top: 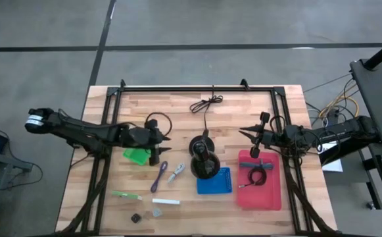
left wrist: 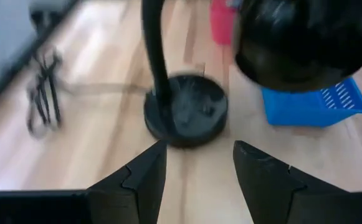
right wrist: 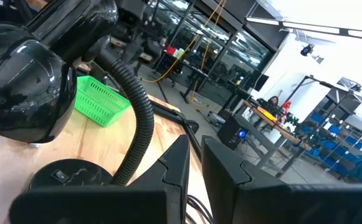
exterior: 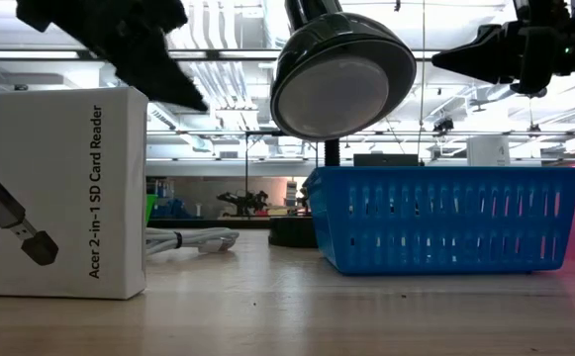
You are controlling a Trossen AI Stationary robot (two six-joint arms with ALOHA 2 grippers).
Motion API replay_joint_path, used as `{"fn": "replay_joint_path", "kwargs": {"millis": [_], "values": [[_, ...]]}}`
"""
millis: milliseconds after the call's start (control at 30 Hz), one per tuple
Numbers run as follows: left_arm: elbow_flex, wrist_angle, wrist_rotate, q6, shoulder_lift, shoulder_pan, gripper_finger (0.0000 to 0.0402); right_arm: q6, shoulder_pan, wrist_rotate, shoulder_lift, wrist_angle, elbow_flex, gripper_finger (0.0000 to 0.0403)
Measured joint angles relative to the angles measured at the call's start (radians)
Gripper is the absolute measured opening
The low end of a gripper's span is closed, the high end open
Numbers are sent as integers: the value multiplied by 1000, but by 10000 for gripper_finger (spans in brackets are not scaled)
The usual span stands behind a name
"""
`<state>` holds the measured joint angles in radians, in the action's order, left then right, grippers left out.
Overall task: Pick and place items into bin
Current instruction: Put the violet charger cable into the pink bin
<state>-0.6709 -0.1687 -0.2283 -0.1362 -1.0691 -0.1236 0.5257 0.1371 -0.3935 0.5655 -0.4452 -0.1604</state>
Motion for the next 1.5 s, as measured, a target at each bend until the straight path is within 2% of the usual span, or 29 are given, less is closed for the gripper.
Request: {"fn": "replay_joint_path", "kwargs": {"millis": [100, 300, 500, 700, 900, 1133, 1300, 1500], "values": [[-4, -54, 0, -149, 0, -6, 171, 2, 0, 0, 0, 0, 0, 31], [-28, -76, -1, -300, 17, -6, 171, 9, 0, 0, 0, 0, 0, 31], [-94, -128, -1, -643, 16, -9, 171, 8, 0, 0, 0, 14, 0, 31], [-209, -282, 16, -892, -2, -11, 171, 15, 0, 0, 0, 38, 1, 31], [-320, -461, 28, -943, -66, -44, 171, 17, 0, 0, 0, 38, 2, 31], [-418, -682, 53, -1075, -248, -59, 171, 19, -1, 0, 0, 46, 2, 31], [-464, -748, 97, -1139, -365, -64, 171, 29, 0, 0, 0, 46, 2, 31], [-492, -762, 169, -1143, -460, -65, 171, 36, 0, 0, 0, 46, 2, 31]]}}
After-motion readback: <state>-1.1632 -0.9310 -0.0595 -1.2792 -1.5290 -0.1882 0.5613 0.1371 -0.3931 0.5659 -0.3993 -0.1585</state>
